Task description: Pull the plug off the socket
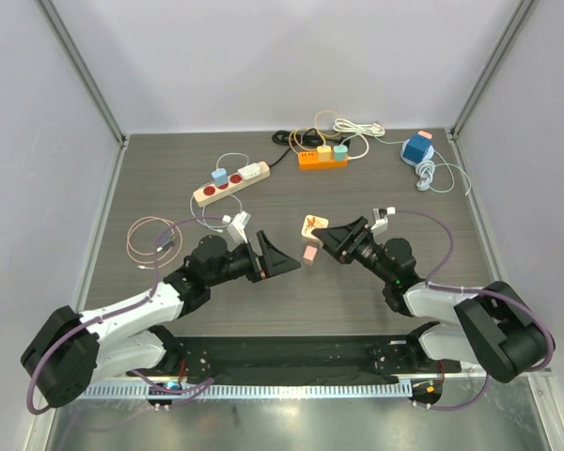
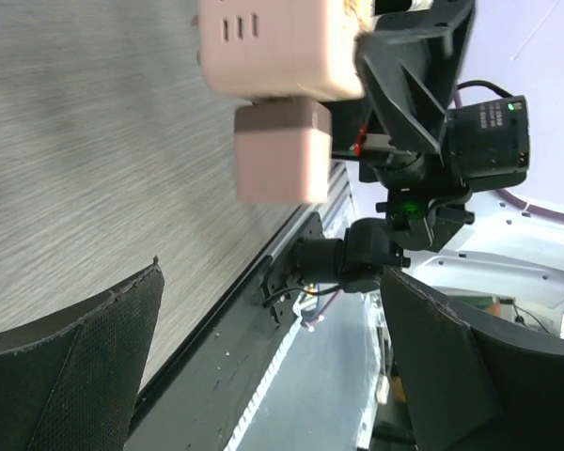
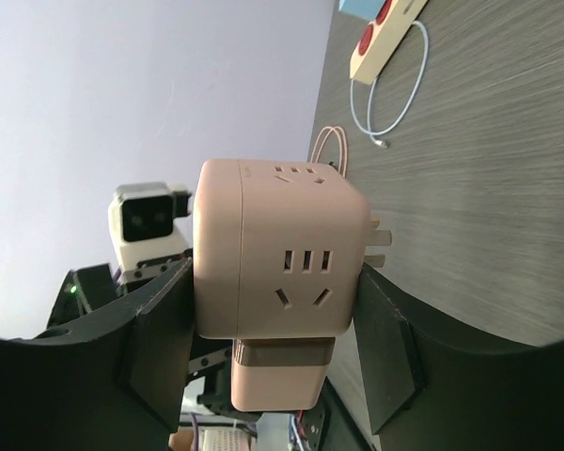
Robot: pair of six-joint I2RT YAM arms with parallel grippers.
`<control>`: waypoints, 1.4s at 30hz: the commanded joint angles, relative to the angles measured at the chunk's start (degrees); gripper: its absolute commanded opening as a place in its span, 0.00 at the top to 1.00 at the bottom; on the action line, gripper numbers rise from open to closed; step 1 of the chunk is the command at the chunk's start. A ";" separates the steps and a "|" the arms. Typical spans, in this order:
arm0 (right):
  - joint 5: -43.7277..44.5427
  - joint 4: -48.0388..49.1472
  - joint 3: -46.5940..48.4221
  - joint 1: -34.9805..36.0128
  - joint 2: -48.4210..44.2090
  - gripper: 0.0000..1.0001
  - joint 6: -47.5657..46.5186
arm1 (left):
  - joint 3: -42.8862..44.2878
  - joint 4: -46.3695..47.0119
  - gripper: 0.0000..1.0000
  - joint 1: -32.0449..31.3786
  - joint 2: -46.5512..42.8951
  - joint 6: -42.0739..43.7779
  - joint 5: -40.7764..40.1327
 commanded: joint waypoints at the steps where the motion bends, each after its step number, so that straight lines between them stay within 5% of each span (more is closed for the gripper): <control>1: -0.50 2.42 -0.01 1.86 -4.02 0.99 1.16 | 1.76 7.32 0.03 0.07 3.51 -0.72 4.98; 8: -0.41 1.80 2.88 5.47 -3.24 0.99 0.64 | 3.52 14.19 0.16 -1.69 8.71 -2.13 6.40; 25: 0.73 11.47 2.45 10.04 3.53 0.99 3.80 | 5.63 10.94 0.49 -1.78 11.52 -1.51 4.99; 28: 1.34 11.47 2.45 10.04 3.18 0.99 3.80 | 6.07 10.07 0.77 -1.78 11.34 -1.16 4.73; 29: 1.78 11.12 2.45 10.13 3.01 0.99 3.63 | 6.25 8.84 1.00 -1.78 11.25 -1.07 4.64; 37: 4.33 11.04 9.56 7.23 6.96 0.99 4.33 | 3.26 5.58 1.00 -6.42 8.80 -0.37 -4.40; 42: 10.39 -2.67 15.45 7.84 6.44 0.99 -2.08 | 4.05 -0.91 1.00 -10.57 5.72 1.56 -11.88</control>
